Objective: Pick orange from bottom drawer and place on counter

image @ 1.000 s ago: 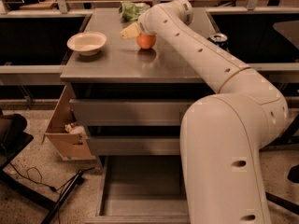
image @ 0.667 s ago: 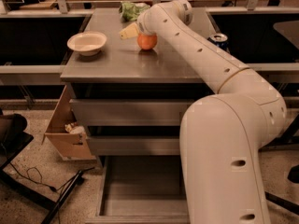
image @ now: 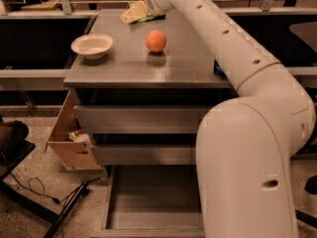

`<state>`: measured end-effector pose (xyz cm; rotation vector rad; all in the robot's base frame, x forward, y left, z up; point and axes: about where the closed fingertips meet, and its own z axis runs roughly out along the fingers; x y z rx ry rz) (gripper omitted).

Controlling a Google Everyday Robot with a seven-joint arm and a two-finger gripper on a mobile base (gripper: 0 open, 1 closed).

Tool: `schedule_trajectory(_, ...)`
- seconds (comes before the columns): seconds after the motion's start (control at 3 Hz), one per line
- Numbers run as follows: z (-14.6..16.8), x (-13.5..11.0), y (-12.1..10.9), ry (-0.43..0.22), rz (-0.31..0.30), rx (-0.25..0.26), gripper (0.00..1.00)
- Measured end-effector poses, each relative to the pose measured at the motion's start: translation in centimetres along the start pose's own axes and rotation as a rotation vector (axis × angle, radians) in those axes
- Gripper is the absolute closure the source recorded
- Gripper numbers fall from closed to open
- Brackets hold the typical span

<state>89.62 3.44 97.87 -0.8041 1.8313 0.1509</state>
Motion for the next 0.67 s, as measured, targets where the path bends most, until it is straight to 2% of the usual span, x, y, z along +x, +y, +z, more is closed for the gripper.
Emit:
schedule_trajectory(0.33,-9.2,-5.0,-0.9,0.020,-0.132,0.051,0.00)
schedule_trajectory(0.67,-16.4,-6.7,-1.6,-0.007,-0.201,0.131,0.00)
